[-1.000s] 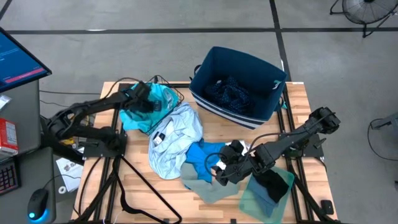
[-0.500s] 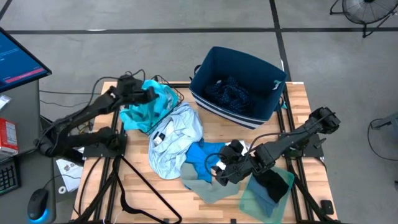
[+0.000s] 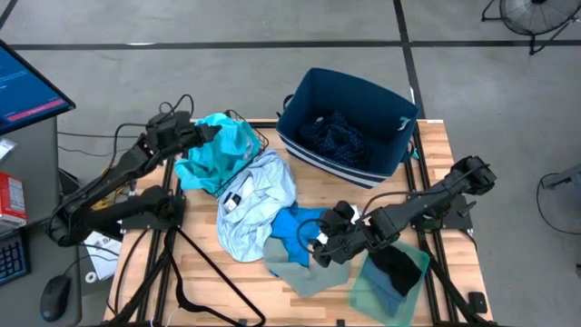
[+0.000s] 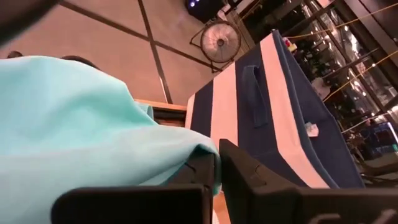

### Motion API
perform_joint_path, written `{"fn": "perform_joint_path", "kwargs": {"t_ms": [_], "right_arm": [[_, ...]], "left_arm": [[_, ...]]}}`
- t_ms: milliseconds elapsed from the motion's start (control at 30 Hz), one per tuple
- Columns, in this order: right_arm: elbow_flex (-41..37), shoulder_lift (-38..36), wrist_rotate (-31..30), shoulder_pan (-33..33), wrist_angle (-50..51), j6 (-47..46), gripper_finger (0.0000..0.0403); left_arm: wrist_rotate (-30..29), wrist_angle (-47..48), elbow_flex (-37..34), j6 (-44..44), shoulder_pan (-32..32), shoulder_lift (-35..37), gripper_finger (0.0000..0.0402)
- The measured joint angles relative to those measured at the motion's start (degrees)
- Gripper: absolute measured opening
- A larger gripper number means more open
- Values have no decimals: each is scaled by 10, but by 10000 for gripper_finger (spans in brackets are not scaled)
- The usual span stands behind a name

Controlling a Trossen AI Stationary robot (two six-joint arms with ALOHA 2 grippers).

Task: Pick & Place Cloths
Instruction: Put the light blue shorts into the black wire basket

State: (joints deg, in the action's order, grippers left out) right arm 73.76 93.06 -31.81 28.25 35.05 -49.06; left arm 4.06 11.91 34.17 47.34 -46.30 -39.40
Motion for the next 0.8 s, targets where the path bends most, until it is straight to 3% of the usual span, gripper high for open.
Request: {"fn": "perform_joint_path", "kwargs": {"t_ms": [300, 533, 800], "right_arm": [[0, 0, 1, -3, -7, 1, 322], [0, 0, 2, -2, -7, 1, 322], [0, 0, 2, -2, -6, 13, 322]], "left_arm": [[4, 1, 0, 6, 0, -24, 63], [7, 34, 0, 5, 0, -43, 144], [78, 53, 0, -3, 0, -42, 242]]}}
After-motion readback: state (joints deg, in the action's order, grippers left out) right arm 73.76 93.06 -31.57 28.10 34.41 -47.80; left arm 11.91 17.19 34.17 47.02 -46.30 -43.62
